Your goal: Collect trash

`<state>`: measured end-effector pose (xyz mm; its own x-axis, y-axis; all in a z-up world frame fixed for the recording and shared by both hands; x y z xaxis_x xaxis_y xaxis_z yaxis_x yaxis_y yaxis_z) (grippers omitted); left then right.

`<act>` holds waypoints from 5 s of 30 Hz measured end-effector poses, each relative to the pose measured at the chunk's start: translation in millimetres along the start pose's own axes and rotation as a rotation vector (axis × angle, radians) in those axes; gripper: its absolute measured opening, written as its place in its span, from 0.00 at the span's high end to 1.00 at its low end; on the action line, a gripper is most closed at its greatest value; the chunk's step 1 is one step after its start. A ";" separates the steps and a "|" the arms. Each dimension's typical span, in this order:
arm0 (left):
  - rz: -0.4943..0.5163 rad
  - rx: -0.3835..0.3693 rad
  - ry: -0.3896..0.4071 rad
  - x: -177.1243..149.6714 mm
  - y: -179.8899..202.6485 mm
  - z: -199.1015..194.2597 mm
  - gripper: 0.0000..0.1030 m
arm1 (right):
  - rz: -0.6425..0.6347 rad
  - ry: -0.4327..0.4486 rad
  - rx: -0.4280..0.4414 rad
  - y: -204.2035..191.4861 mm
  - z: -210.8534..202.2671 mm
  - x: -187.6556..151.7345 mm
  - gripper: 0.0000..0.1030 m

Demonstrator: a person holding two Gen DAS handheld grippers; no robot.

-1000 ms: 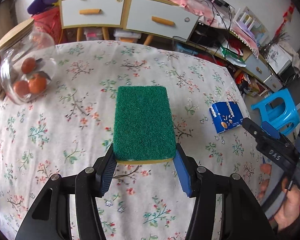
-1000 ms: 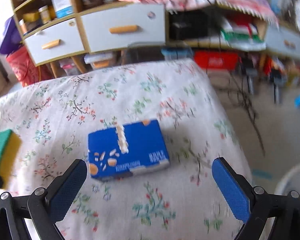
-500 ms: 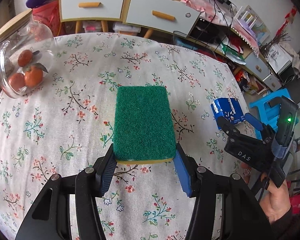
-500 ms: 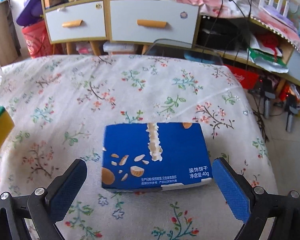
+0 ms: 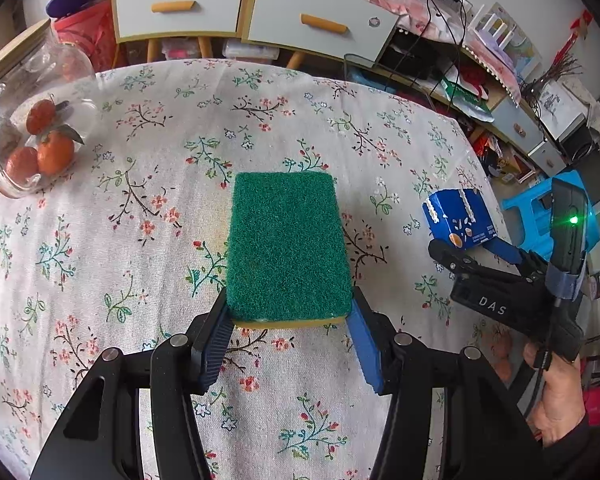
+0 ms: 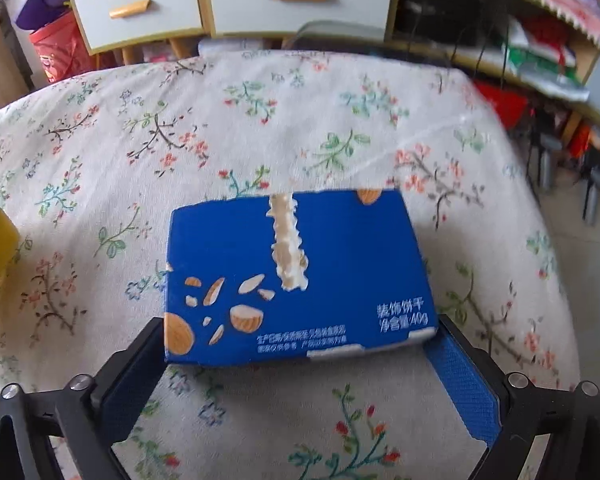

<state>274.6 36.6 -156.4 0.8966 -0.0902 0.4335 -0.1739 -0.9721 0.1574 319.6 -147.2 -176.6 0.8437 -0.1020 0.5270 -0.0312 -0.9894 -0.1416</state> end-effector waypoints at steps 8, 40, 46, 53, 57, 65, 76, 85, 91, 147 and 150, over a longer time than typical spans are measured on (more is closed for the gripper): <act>0.010 -0.010 0.018 -1.5 9.3 -10.7 0.44 | -0.034 0.001 0.028 -8.7 -21.4 -2.0 0.09; 0.153 -0.142 0.078 -34.3 128.4 -57.2 0.44 | 0.365 0.024 -0.095 186.2 -189.9 -71.8 0.09; 0.219 -0.149 0.072 -45.1 162.7 -54.1 0.44 | 0.435 0.001 -0.092 227.6 -198.7 -95.4 0.09; 0.326 -0.142 0.068 -51.3 207.2 -44.5 0.44 | 0.418 -0.030 -0.160 260.9 -189.7 -111.4 0.08; 0.347 -0.170 0.051 -50.7 233.0 -33.3 0.44 | 0.427 -0.051 -0.140 269.0 -183.5 -119.1 0.00; 0.446 -0.199 0.028 -48.5 296.7 -11.1 0.44 | 0.519 -0.046 -0.119 301.3 -197.5 -129.9 0.00; 0.582 -0.253 0.012 -54.4 380.3 19.8 0.44 | 0.566 -0.068 -0.154 336.7 -214.5 -155.8 0.00; 0.633 -0.251 0.058 -50.5 413.7 27.8 0.14 | 0.633 -0.049 -0.167 363.5 -227.9 -170.4 0.00; 0.598 -0.185 0.045 -48.8 397.5 27.0 0.12 | 0.650 -0.038 -0.162 365.7 -230.7 -168.4 0.00; 0.208 0.085 0.230 -152.6 169.8 -135.3 0.01 | 0.246 0.154 -0.121 118.0 -253.6 -177.5 0.00; 0.208 0.085 0.232 -152.3 170.9 -136.0 0.01 | 0.241 0.155 -0.119 116.0 -254.0 -176.9 0.00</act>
<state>52.9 -86.4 -74.8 0.7268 -0.2466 0.6411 -0.3003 -0.9535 -0.0263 30.7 -270.2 -73.4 0.7130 -0.3401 0.6131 -0.2905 -0.9392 -0.1832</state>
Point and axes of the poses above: each gripper's, at about its wrist camera, not at the fingertips, and z roughly the way its jaws point, y to its right, x to its top, the point moved 9 cm from there along z, roughly the way its jaws point, and after that the axes turned 9 degrees about z, right-handed, at the moved point
